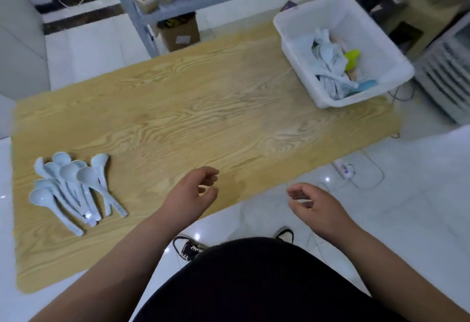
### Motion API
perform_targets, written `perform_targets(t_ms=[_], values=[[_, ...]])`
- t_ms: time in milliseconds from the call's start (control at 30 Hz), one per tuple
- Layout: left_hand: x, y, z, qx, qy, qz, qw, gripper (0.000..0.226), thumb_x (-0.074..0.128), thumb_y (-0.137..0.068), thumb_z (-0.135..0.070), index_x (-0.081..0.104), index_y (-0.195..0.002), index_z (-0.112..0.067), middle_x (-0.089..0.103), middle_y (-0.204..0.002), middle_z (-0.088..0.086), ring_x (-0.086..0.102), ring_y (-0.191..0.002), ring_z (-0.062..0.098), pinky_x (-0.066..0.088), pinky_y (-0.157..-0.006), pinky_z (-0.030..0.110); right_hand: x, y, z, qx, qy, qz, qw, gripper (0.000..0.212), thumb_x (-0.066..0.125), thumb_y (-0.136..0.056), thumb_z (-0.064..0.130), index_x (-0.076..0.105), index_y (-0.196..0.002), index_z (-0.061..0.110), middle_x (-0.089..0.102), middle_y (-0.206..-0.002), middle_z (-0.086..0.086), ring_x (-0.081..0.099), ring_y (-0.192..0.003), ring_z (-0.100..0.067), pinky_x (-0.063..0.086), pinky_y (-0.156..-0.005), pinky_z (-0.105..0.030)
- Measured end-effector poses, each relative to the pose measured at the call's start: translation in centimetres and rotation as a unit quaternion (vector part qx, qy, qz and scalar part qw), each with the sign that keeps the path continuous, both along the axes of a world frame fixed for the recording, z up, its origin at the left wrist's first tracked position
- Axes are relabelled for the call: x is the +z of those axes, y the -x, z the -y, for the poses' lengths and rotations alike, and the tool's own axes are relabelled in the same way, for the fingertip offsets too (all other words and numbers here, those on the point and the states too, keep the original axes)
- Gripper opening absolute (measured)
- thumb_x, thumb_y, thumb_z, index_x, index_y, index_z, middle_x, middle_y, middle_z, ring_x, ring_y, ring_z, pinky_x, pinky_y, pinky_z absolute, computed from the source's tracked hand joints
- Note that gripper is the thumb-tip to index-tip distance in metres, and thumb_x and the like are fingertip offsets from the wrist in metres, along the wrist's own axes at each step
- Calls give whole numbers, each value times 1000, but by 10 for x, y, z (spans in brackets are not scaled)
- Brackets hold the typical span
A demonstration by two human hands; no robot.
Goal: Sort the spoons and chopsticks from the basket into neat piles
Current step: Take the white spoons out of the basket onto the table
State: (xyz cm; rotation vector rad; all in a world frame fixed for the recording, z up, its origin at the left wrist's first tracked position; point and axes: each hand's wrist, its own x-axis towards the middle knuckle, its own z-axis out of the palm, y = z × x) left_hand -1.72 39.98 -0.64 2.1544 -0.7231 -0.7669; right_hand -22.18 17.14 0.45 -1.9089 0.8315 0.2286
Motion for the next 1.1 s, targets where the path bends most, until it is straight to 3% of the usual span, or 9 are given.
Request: perform_targets(t_ms=[100,300,467,600,733,967,1100], values=[[7,33,61,0,7,-6,1000,32,64,-92,-8,59,-115,-30,66,-106,-11,60,-100,-5,45,-78,5,2,42,46,-15,0,-3,1000,20,66,-95,21,66,-113,28,67,-111,18,59,-104,13,49,-93,-19],[20,74,141,-16,13,-24,999,30,64,-92,-9,63,-116,-26,67,-104,-11,61,-98,-4,45,-78,6,11,76,120,-46,1,6,999,17,66,-94,26,66,-109,34,69,-110,19,63,-100,6,51,-90,-21],[21,75,174,-28,6,-57,998,30,64,-93,-11,63,-114,-32,66,-104,-12,62,-95,-3,49,-79,13,17,64,165,-67,1,22,998,15,66,-94,29,66,-106,39,68,-109,21,64,-93,9,45,-78,-8],[13,60,200,-44,-2,-62,997,30,64,-93,-12,63,-114,-33,67,-105,-11,62,-100,-2,47,-83,10,23,40,196,-74,12,19,997,16,65,-94,29,65,-106,40,67,-110,22,67,-92,2,47,-80,-13],[9,43,237,-67,9,-76,995,29,64,-93,-10,63,-112,-31,67,-105,-10,61,-98,-3,46,-81,9,26,25,224,-77,22,12,997,16,64,-96,26,65,-108,36,65,-111,23,62,-96,10,43,-73,-4],[12,10,317,-48,27,-69,996,27,64,-93,-12,63,-110,-33,68,-101,-12,63,-91,-1,48,-77,12,13,22,271,-56,-6,-15,998,18,67,-93,31,64,-102,46,66,-110,25,64,-93,9,48,-82,-14],[10,6,359,6,27,-64,998,26,63,-94,-12,63,-112,-30,68,-102,-12,63,-92,-1,47,-75,9,3,4,328,-6,-7,1,1000,18,67,-94,25,66,-107,37,67,-109,21,61,-99,11,50,-87,-14]])
